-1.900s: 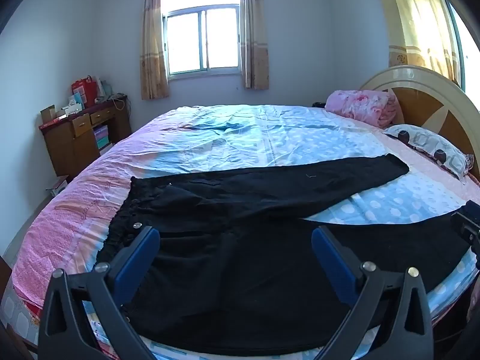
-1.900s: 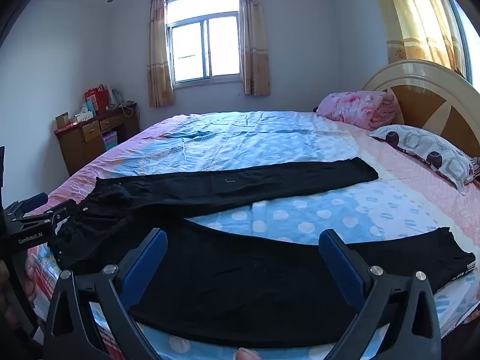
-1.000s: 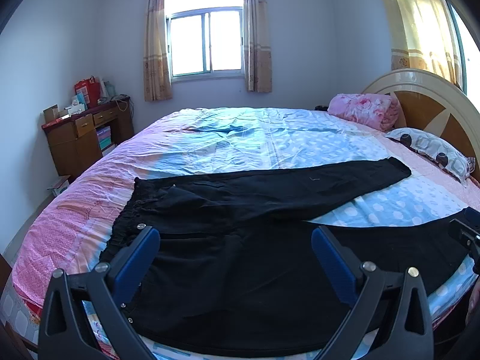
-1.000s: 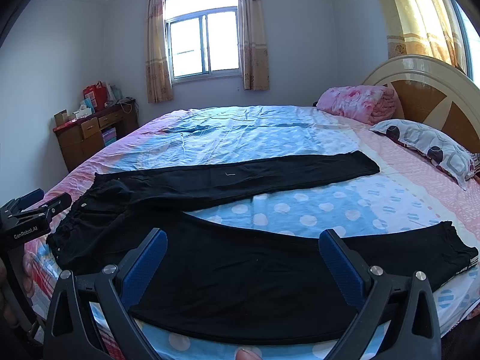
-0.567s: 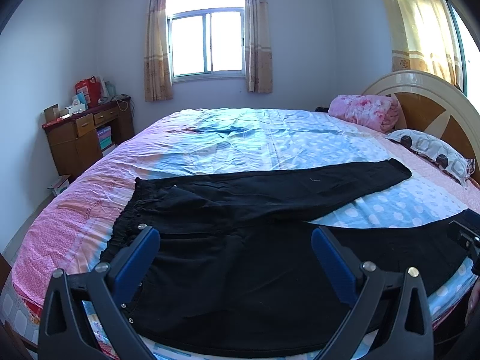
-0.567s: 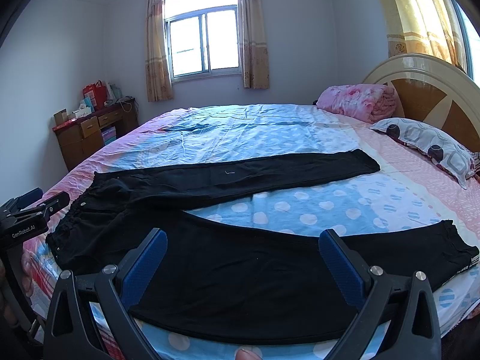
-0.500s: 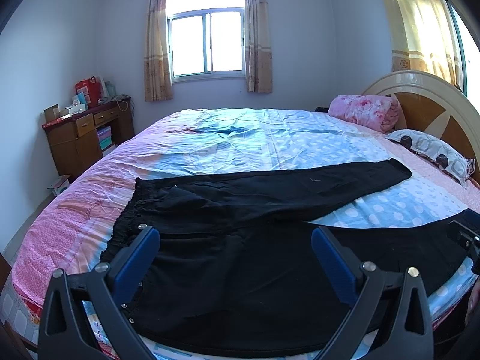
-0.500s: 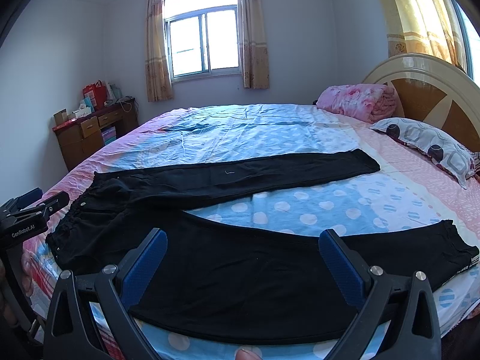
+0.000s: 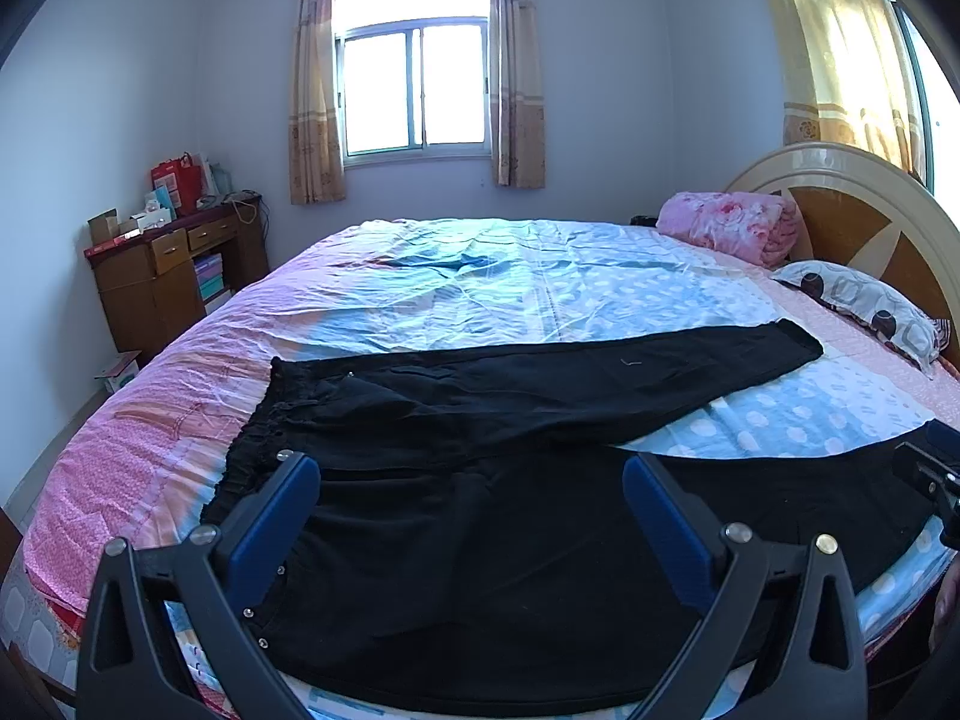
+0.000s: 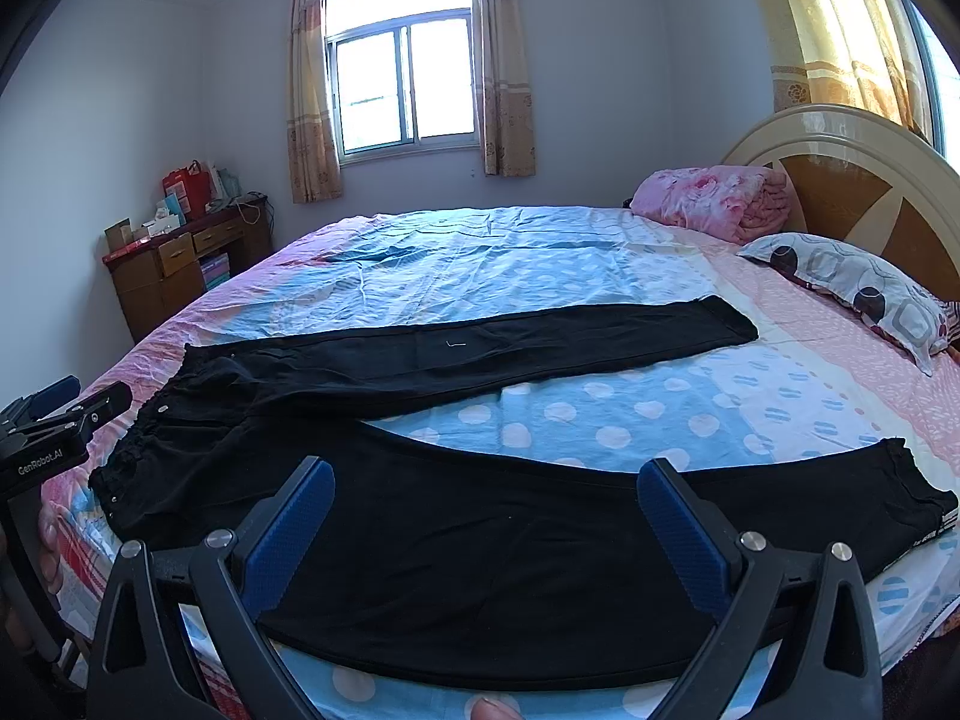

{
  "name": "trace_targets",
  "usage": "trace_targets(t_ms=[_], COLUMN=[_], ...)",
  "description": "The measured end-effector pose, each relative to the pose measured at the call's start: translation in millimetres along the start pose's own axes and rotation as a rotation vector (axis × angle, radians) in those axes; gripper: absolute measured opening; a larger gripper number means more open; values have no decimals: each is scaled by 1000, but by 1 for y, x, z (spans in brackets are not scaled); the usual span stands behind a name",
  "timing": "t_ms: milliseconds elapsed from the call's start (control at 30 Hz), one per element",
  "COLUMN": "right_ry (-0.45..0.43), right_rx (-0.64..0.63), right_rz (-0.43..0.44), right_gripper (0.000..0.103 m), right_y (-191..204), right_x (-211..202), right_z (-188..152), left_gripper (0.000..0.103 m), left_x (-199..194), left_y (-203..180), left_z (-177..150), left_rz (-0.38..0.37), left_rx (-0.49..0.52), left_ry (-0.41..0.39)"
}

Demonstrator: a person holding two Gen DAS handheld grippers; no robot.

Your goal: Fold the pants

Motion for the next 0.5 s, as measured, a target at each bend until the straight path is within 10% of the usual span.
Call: trace_targets(t_ms=[500], right_ry=[18], right_rx=[3], right_rz=[-14], right_gripper=[102], right_y=[-2], right_x=[7], right_z=[-3], left_gripper=[103], left_x=[0], left_y=[-2], left_z=[0], left_rz=[0], left_rx=[7], left_ry=[-2])
Point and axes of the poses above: each gripper's, at about its wrist camera, not at the fingertips, and x roughly the way its jaws point, y to its left, z to its top, the point moved 7 cm from there along x, roughly the way its jaws point, and after that the axes turned 6 degrees about -z, right-handed, at the moved point
